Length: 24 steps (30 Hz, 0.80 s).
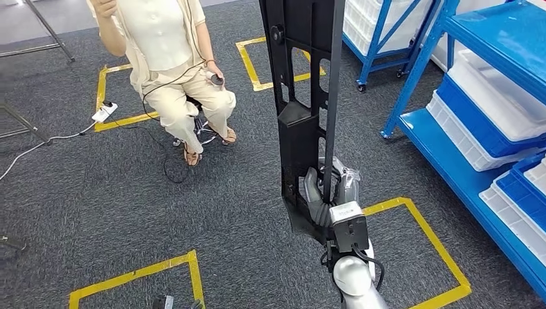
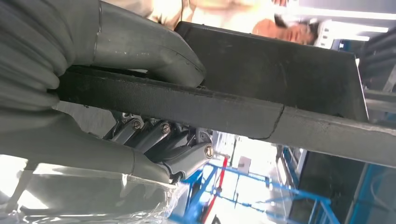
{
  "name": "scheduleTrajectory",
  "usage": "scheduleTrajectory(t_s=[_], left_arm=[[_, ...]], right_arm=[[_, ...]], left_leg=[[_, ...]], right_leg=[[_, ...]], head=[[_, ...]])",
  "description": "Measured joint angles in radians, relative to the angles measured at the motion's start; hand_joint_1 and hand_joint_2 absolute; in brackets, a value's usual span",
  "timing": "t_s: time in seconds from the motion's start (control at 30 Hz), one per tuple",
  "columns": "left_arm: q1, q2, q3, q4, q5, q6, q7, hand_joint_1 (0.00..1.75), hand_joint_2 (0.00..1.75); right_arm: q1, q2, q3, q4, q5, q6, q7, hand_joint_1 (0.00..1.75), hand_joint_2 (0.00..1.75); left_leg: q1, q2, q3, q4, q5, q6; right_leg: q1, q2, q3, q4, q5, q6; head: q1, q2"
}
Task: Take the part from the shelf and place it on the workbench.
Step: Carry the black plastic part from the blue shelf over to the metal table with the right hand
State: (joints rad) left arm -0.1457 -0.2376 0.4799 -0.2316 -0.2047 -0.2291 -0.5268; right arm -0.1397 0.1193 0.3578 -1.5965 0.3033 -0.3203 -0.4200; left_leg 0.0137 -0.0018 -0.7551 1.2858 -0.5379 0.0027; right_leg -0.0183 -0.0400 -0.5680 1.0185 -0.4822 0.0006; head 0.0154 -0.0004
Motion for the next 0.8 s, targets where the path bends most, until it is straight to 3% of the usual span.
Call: scheduleTrajectory(t_s=[0.1,0.17,0.23,0.3,0.4,0.47,0.5,0.53,0.6,0.67,0.73,0.8], left_arm=[[-0.001,0.001,0.0,0.0,0.0,0.0,0.0,0.0,1.75],[-0.002,0.001,0.0,0.0,0.002,0.0,-0.002,0.0,1.75],[-0.002,0.002,0.001,0.0,0.003,0.0,-0.004,0.0,1.75],[0.0,0.002,0.002,0.0,0.003,0.0,-0.007,0.0,1.75],[0.0,0.002,0.002,0.0,0.004,-0.001,-0.009,0.0,1.75],[0.001,0.002,0.002,0.0,0.004,-0.001,-0.009,0.0,1.75],[0.002,0.002,0.002,0.0,0.004,-0.001,-0.009,0.0,1.75],[0.003,0.002,0.002,0.0,0.004,-0.002,-0.008,0.0,1.75],[0.003,0.002,0.003,0.0,0.003,-0.002,-0.008,0.0,1.75],[0.004,0.002,0.003,0.0,0.0,-0.002,-0.007,0.0,1.75],[0.007,0.003,0.003,0.0,-0.004,-0.003,-0.004,0.0,1.75],[0.008,0.003,0.002,0.0,-0.006,-0.005,-0.001,0.0,1.75]], right_arm=[[-0.002,0.002,0.0,0.0,0.0,0.0,0.0,1.75,1.75],[-0.004,0.004,0.0,0.0,0.0,0.001,0.0,1.75,1.75],[-0.007,0.007,0.001,0.001,0.0,0.004,0.001,1.75,1.75],[-0.012,0.011,0.002,0.003,-0.001,0.006,0.004,1.75,1.75],[-0.016,0.011,0.002,0.008,-0.001,0.009,0.006,1.75,1.75],[-0.012,0.009,0.002,0.015,-0.002,0.009,0.006,1.75,1.75],[-0.011,0.008,0.002,0.018,-0.002,0.009,0.006,1.75,1.75],[-0.012,0.008,0.002,0.019,-0.003,0.009,0.006,1.75,1.75],[-0.015,0.009,0.002,0.021,-0.003,0.009,0.006,1.75,1.75],[-0.017,0.01,0.002,0.022,-0.003,0.009,0.007,1.75,1.75],[-0.018,0.012,0.002,0.023,-0.003,0.009,0.008,1.75,1.75],[-0.019,0.013,0.001,0.023,-0.003,0.009,0.008,1.75,1.75]], left_leg=[[-0.005,0.04,0.093,-0.187,0.088,0.007],[-0.014,0.058,0.124,-0.25,0.099,0.016],[-0.017,0.041,0.126,-0.258,0.099,0.027],[-0.015,0.023,0.134,-0.272,0.106,0.042],[-0.011,-0.007,0.141,-0.279,0.111,0.056],[-0.011,-0.032,0.141,-0.278,0.111,0.057],[-0.011,-0.045,0.141,-0.277,0.11,0.057],[-0.011,-0.058,0.142,-0.276,0.11,0.056],[-0.012,-0.081,0.142,-0.27,0.105,0.049],[-0.014,-0.095,0.137,-0.263,0.101,0.039],[-0.011,-0.101,0.133,-0.261,0.099,0.032],[-0.008,-0.075,0.126,-0.243,0.085,0.023]], right_leg=[[0.005,-0.02,0.005,0.0,-0.006,0.004],[0.011,-0.033,0.007,0.001,-0.01,0.011],[0.014,-0.048,0.007,0.0,-0.015,0.019],[0.014,-0.035,-0.002,0.026,-0.033,0.025],[0.008,0.018,-0.08,0.191,-0.1,0.016],[0.005,0.029,-0.128,0.27,-0.115,0.02],[0.004,0.031,-0.128,0.257,-0.1,0.028],[0.002,0.034,-0.11,0.209,-0.073,0.037],[-0.004,0.055,-0.054,0.077,-0.016,0.05],[-0.007,0.069,-0.024,0.012,0.007,0.046],[-0.005,0.061,-0.02,0.009,0.009,0.034],[-0.008,0.052,-0.016,0.006,0.011,0.022]], head=[[-0.001,0.0],[0.001,0.0],[0.003,0.0],[0.004,0.0],[0.01,0.0],[0.012,0.0],[0.013,0.0],[0.013,0.0],[0.014,0.0],[0.012,0.0],[0.01,0.0],[0.007,0.0]])
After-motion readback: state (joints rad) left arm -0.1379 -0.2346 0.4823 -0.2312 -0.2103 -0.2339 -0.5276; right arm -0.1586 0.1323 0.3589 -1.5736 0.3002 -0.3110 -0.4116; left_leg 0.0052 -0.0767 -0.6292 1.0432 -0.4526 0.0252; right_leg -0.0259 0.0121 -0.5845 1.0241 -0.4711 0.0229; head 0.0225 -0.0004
